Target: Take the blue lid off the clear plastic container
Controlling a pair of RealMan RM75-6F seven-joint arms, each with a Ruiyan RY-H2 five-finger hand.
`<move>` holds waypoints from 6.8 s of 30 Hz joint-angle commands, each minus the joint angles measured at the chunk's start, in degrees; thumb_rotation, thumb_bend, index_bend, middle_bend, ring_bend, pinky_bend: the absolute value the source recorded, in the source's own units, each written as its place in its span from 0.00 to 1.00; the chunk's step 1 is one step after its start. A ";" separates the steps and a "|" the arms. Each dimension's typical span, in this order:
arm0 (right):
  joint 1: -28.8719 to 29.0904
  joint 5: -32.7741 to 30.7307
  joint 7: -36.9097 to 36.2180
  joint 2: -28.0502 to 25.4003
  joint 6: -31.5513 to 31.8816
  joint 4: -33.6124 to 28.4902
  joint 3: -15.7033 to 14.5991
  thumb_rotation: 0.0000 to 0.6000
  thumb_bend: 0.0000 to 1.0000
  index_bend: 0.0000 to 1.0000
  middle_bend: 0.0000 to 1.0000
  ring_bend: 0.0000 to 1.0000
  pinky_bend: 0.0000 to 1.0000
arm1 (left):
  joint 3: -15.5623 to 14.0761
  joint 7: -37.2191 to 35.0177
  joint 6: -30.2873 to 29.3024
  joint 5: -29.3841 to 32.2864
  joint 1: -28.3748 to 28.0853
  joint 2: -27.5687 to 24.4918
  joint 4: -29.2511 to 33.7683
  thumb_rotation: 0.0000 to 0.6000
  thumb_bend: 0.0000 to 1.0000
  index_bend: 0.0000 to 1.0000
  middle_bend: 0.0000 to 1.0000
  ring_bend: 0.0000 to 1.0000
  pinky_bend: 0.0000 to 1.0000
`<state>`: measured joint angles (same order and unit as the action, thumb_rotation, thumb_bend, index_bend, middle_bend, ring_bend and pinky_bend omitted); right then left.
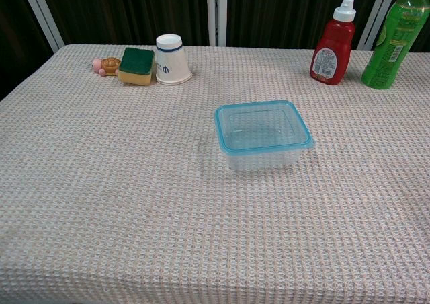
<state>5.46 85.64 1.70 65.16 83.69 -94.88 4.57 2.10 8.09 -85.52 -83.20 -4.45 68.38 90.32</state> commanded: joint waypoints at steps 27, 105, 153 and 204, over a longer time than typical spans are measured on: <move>14.57 1.75 2.70 8.74 -17.00 5.91 2.26 1.00 0.00 0.00 0.05 0.00 0.00 | -0.23 -0.91 0.46 -3.32 -0.87 0.37 -0.81 1.00 0.07 0.18 0.19 0.04 0.11; 20.92 2.28 3.96 12.04 -12.21 4.10 -0.89 1.00 0.00 0.00 0.07 0.00 0.00 | 5.80 18.05 51.28 34.12 -56.07 14.17 1.87 1.00 0.07 0.03 0.00 0.00 0.08; 32.33 16.28 -4.07 38.30 -12.08 34.04 -3.14 1.00 0.07 0.37 0.34 0.12 0.24 | 2.05 21.87 40.48 55.81 -66.69 23.52 -1.76 1.00 0.06 0.21 0.29 0.20 0.39; 33.89 15.71 -9.58 42.53 -4.92 41.43 -3.12 1.00 0.33 0.49 0.42 0.24 0.35 | 4.26 14.51 42.67 45.79 -61.63 23.13 -0.85 1.00 0.06 0.16 0.26 0.19 0.32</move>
<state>39.24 101.27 -7.75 107.59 78.70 -53.60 1.49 6.33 22.82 -43.18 -36.91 -66.29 91.85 89.13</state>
